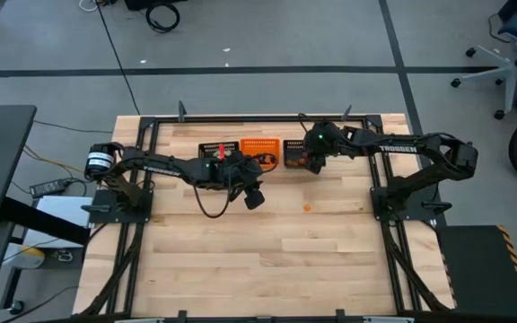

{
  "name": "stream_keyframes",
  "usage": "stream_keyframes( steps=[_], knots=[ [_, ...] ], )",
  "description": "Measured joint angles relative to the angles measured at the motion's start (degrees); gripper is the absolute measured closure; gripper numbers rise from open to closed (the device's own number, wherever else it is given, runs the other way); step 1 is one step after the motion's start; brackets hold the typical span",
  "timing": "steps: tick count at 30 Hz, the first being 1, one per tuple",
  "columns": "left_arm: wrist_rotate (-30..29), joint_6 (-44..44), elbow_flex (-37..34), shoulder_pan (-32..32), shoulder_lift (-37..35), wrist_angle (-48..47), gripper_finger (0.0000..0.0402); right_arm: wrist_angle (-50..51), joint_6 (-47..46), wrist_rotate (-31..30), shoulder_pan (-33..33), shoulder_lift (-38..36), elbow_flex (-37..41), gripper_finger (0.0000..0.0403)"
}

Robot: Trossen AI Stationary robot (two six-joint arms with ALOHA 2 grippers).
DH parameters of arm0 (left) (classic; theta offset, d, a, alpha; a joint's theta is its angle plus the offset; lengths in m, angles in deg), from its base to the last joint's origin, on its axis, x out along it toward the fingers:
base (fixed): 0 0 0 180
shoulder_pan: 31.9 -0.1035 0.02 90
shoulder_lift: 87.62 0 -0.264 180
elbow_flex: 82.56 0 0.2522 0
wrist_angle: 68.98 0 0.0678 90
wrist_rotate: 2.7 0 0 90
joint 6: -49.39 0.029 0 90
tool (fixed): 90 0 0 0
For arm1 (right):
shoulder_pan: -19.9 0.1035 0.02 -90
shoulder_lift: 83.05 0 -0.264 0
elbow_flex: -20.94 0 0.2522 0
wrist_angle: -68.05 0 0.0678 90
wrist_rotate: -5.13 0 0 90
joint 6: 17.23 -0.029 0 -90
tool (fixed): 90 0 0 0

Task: Sort Halloween decoration
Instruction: Put the orange pumpkin toy into the right black bin

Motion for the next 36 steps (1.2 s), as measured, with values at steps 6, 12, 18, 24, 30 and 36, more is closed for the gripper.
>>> stream_keyframes(
  steps=[6, 12, 18, 24, 30, 36],
  knots=[
    [0.0, 2.1, 0.0, -0.4, 0.0, 1.4, 0.0276, 5.9, -3.4, 6.0, 2.6, 0.0, -2.8, 0.0208],
    [0.0, 2.3, 0.0, -0.7, 0.0, 1.5, 0.0276, 9.4, -3.5, 14.0, 9.0, 0.0, -3.3, 0.0208],
    [0.0, -1.1, 0.0, -0.1, 0.0, 1.5, 0.0276, 9.9, -3.5, 15.2, 16.1, 0.0, -1.5, 0.0208],
    [0.1, -1.8, 0.0, 0.2, 0.2, 1.6, 0.0276, 6.1, -6.5, 15.2, 22.0, 0.0, 3.6, 0.0207],
    [0.1, -3.5, 0.0, 0.2, 0.2, 1.6, 0.0276, -1.3, -10.4, 15.0, 24.9, 0.0, 7.4, 0.0191],
    [0.1, -4.3, 0.0, 0.8, 0.2, 1.5, 0.0276, -3.3, -11.0, 12.4, 26.1, 0.0, 10.6, 0.0159]
  ],
)
